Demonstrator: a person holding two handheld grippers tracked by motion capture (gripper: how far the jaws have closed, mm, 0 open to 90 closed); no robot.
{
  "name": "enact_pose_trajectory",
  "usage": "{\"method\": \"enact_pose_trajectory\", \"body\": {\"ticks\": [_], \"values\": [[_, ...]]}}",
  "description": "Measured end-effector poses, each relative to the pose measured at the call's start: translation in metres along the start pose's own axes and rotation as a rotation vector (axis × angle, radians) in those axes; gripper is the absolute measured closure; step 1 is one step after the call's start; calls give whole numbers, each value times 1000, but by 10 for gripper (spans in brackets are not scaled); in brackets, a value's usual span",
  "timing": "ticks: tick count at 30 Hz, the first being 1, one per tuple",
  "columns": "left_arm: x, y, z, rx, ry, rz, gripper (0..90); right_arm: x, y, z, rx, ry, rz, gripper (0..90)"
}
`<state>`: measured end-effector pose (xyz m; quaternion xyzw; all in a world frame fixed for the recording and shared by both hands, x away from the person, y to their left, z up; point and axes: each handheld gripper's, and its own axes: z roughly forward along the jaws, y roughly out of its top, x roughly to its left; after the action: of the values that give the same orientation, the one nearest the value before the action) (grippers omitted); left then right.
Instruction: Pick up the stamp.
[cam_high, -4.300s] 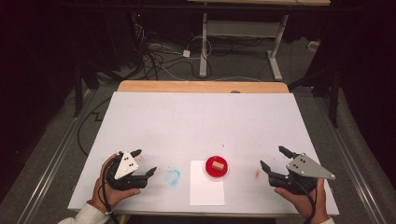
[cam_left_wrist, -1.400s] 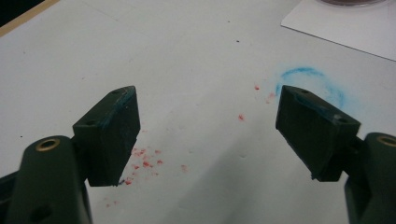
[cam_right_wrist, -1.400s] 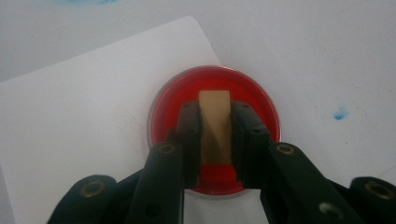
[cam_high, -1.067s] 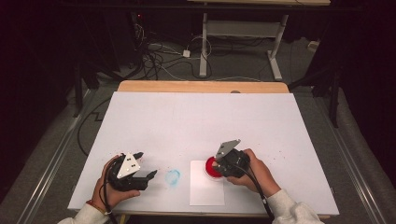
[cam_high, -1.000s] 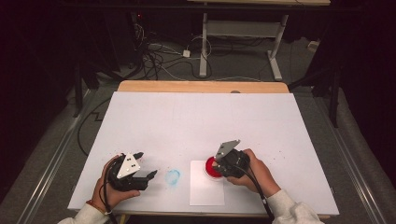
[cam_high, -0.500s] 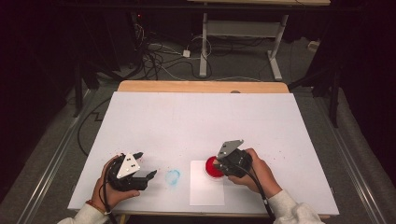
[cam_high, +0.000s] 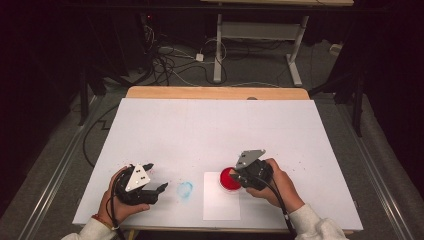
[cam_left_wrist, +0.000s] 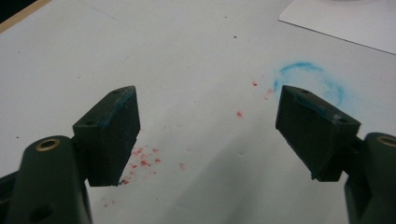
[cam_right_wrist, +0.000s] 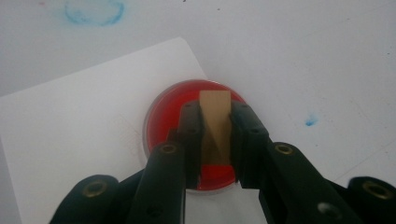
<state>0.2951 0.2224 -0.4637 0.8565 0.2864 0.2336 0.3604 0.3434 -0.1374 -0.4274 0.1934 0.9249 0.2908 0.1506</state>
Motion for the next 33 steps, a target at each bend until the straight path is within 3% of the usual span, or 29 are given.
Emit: {"method": "enact_pose_trajectory", "body": {"ticks": [33], "values": [[1, -2, 7, 20, -13, 10, 209, -9, -2, -28, -86, -34, 21, 758]]}}
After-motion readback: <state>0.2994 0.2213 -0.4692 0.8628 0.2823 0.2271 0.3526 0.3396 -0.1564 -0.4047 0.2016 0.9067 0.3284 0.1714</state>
